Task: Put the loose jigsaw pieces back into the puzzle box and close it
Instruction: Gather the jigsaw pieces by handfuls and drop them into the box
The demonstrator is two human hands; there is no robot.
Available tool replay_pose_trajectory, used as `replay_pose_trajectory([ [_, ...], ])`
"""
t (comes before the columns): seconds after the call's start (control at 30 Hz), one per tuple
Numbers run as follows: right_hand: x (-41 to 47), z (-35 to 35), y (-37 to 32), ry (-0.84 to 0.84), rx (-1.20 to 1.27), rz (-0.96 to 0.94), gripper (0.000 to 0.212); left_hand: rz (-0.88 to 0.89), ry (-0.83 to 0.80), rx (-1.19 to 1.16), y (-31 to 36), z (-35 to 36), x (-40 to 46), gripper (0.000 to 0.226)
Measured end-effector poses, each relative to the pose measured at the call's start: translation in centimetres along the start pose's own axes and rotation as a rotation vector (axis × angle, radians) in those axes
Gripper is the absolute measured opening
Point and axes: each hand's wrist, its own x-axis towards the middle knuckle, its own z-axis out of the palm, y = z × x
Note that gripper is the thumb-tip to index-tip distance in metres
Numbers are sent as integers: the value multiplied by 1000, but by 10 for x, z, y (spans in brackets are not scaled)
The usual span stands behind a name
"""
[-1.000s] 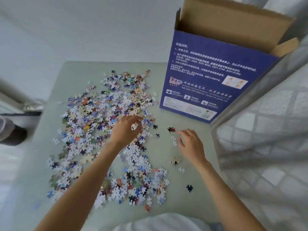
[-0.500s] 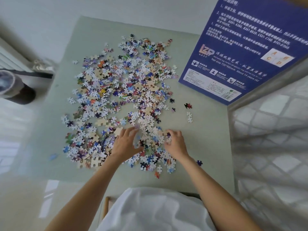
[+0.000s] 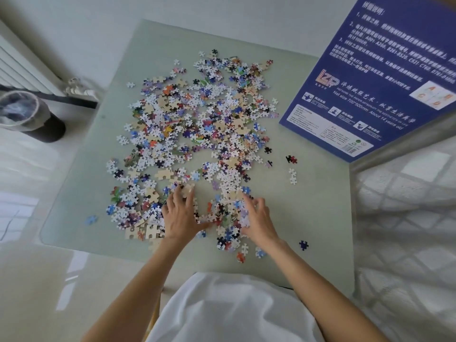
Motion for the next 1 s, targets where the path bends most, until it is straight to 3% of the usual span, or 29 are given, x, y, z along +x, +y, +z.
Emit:
replay_pose_trajectory([
  [0.23, 48, -19, -28, -6, -130, -207, 84, 99, -12, -82, -4, 3, 12, 111],
  [0.4, 61, -31, -29, -192, -452, -189, 119, 116, -69, -68, 19, 2, 12, 123],
  [0.47, 62, -28, -33, -243, -495, -214, 123, 109, -68, -58, 29, 3, 13, 124],
  [0.8, 54, -18, -24, -141, -309, -284, 73, 109, -86, -241, 34, 1, 20, 89],
  [0.9, 52, -16, -21, -93, -330, -267, 69, 120, -74, -241, 37, 3, 19, 83],
  [1.0, 53, -18, -22, -67, -348, -281, 79, 127, -81, -262, 37, 3, 21, 76],
])
